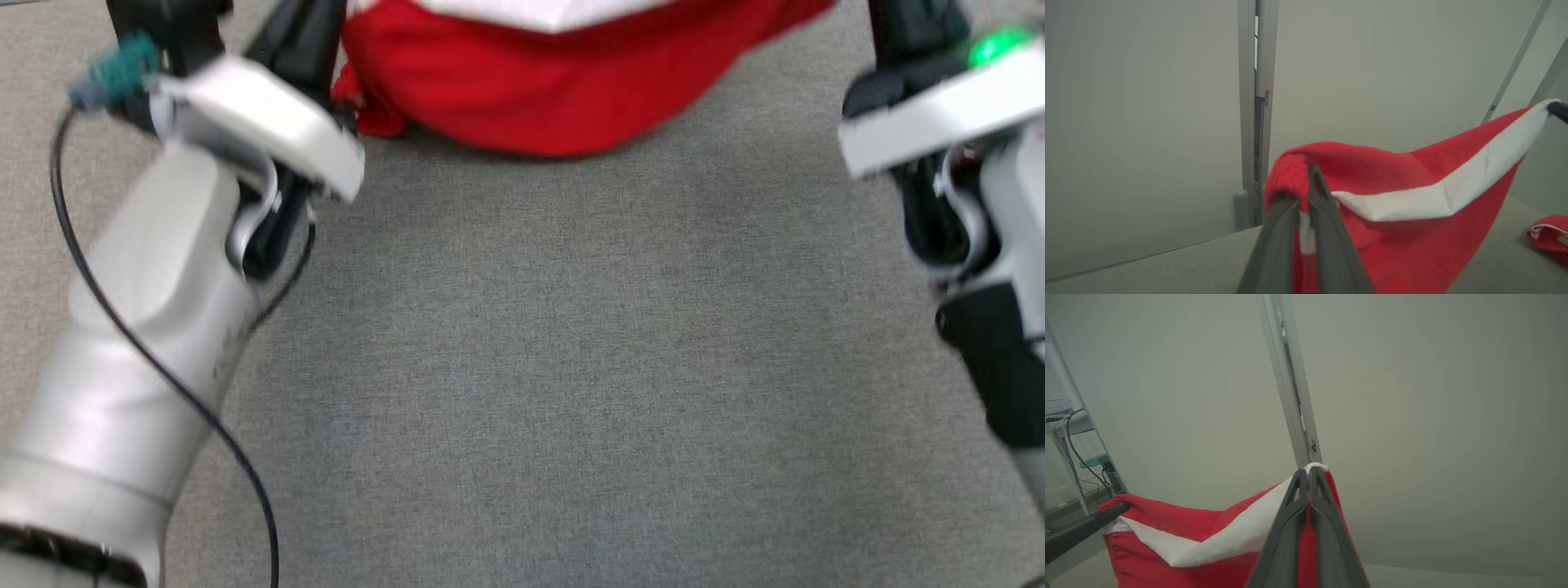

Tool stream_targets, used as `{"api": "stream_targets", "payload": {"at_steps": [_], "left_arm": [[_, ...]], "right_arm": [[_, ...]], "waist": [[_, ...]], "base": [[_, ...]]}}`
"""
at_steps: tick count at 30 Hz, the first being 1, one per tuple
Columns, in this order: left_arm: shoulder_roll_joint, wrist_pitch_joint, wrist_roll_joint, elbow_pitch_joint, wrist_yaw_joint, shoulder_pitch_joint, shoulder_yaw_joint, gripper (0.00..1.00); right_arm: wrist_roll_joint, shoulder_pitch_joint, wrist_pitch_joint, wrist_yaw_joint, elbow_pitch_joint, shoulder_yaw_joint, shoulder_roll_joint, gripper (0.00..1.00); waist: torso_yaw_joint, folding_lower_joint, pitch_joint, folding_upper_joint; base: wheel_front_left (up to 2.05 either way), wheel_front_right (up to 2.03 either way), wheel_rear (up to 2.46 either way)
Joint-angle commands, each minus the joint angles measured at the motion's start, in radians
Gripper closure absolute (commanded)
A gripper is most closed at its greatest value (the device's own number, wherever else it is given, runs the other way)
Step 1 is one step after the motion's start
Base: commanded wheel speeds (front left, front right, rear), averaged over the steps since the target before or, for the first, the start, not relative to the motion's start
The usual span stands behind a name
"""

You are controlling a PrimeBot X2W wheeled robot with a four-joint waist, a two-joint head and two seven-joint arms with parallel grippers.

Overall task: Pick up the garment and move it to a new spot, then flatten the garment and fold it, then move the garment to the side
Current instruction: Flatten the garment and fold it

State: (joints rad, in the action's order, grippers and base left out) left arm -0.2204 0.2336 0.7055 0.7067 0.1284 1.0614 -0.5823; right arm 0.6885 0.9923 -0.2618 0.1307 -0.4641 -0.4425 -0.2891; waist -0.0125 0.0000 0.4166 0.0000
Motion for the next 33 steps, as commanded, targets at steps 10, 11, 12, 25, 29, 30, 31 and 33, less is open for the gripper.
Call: {"api": "stream_targets", "payload": {"at_steps": [10, 11, 12, 25, 29, 30, 31, 33], "left_arm": [[-0.047, 0.014, 0.037, -0.216, -0.016, -0.451, -0.05, 1.0], [-0.056, 0.006, 0.04, -0.243, -0.026, -0.49, -0.057, 1.0], [-0.064, 0.001, 0.041, -0.272, -0.039, -0.528, -0.062, 1.0], [-0.266, -0.185, 0.063, -0.668, -0.217, -0.907, -0.112, 1.0], [-0.33, -0.257, 0.079, -0.785, -0.267, -0.988, -0.12, 1.0], [-0.348, -0.273, 0.083, -0.812, -0.278, -1.008, -0.121, 1.0], [-0.361, -0.286, 0.092, -0.839, -0.287, -1.026, -0.119, 1.0], [-0.393, -0.316, 0.111, -0.882, -0.305, -1.067, -0.118, 1.0]], "right_arm": [[0.1, -0.469, -0.006, 0.0, 0.105, 0.008, -0.008, 1.0], [0.107, -0.507, -0.006, 0.0, 0.121, 0.013, -0.007, 1.0], [0.11, -0.546, -0.006, 0.0, 0.13, 0.019, -0.007, 1.0], [0.114, -0.95, 0.018, 0.0, 0.289, 0.081, -0.041, 1.0], [0.112, -1.059, 0.084, 0.0, 0.358, 0.107, -0.051, 1.0], [0.113, -1.085, 0.105, 0.0, 0.38, 0.115, -0.052, 1.0], [0.115, -1.113, 0.127, 0.0, 0.397, 0.123, -0.05, 1.0], [0.11, -1.165, 0.172, 0.0, 0.435, 0.145, -0.049, 1.0]], "waist": [[0.0, 0.0, -0.04, 0.0], [-0.001, 0.0, -0.044, 0.0], [0.0, 0.0, -0.05, 0.0], [0.01, 0.0, -0.176, 0.0], [0.011, 0.0, -0.204, 0.0], [0.011, 0.0, -0.21, 0.0], [0.011, 0.0, -0.217, 0.0], [0.008, 0.0, -0.232, 0.0]], "base": [[0.0, 0.0, 0.0], [0.0, 0.0, 0.0], [0.0, 0.0, 0.0], [0.0, 0.0, 0.0], [0.0, 0.0, 0.0], [0.0, 0.0, 0.0], [0.0, 0.0, 0.0], [0.0, 0.0, 0.0]]}}
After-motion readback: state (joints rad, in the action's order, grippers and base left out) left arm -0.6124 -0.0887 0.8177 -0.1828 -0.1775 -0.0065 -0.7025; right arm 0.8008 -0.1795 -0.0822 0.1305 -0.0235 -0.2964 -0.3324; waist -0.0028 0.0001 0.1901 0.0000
